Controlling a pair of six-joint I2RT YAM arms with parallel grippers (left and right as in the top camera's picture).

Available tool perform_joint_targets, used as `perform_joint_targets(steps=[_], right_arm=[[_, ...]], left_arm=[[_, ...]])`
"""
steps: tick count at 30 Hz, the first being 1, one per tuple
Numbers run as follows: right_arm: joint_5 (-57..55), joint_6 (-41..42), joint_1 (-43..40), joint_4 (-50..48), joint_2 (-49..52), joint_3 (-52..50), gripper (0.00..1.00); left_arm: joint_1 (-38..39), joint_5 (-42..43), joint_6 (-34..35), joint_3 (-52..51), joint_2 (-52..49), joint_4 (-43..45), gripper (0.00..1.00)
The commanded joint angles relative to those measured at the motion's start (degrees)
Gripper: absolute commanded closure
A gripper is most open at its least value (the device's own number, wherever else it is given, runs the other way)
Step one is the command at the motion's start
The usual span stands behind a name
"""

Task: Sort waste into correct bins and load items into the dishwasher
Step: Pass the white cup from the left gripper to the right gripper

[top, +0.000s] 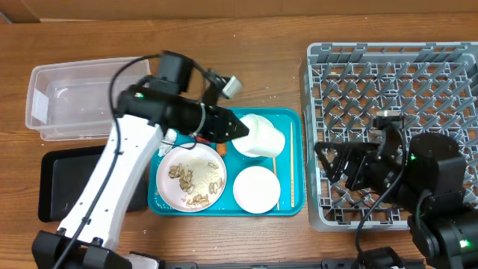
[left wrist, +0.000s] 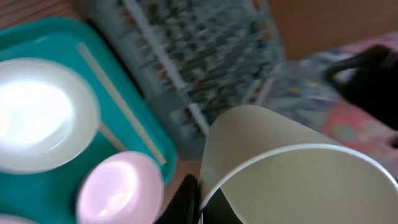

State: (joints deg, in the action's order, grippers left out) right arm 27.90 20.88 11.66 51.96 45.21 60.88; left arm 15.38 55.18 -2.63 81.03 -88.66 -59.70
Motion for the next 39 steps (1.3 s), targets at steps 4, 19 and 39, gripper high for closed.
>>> perform_joint_targets(steps=[4, 19, 39], right_arm=[[20.1, -3.3, -0.1, -6.9, 3.4, 1.4, 0.22], [38.6, -10.9, 4.3, -12.0, 12.3, 1.4, 0.4], [32.1, -8.7, 4.4, -15.6, 10.5, 1.4, 0.43]], left_arm=[[0.5, 29.0, -7.3, 0.4, 0.2, 3.5, 0.96], [1.9, 30.4, -7.2, 0.4, 0.2, 8.0, 0.96], [6.1, 26.7, -4.4, 0.4, 0.2, 10.9, 0.96]])
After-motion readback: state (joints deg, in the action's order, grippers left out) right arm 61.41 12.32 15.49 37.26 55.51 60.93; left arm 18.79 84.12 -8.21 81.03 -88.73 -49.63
